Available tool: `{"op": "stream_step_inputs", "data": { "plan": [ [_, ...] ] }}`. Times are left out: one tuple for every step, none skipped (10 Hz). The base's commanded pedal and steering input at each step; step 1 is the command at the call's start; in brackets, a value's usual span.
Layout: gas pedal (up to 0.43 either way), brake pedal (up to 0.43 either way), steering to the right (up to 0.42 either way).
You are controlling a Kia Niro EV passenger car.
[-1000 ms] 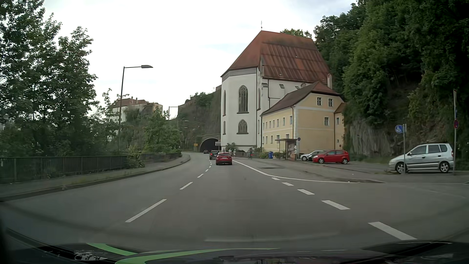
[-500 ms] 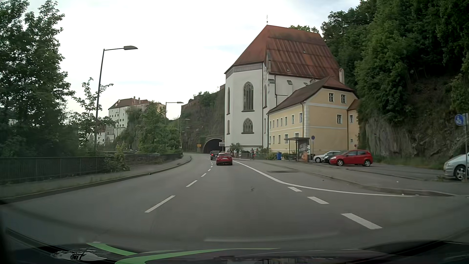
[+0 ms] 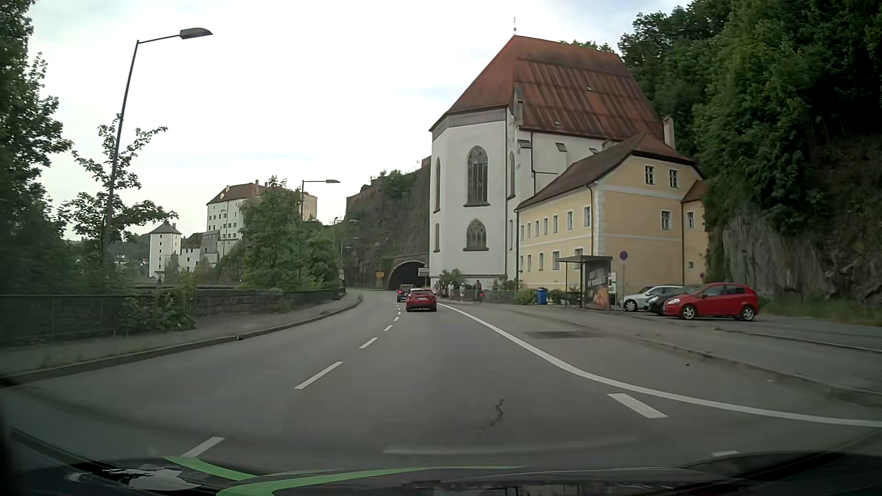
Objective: Follow the waypoints while adhering to traffic rules and regulations
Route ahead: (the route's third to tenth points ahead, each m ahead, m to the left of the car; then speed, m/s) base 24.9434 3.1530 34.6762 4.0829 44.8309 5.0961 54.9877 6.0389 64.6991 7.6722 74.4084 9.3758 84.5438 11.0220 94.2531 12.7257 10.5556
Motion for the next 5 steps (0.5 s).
{"op": "stream_step_inputs", "data": {
  "plan": [
    [0.209, 0.000, -0.015],
    [0.189, 0.000, -0.014],
    [0.177, 0.000, -0.014],
    [0.177, 0.000, -0.013],
    [0.177, 0.000, -0.013]
  ]
}}
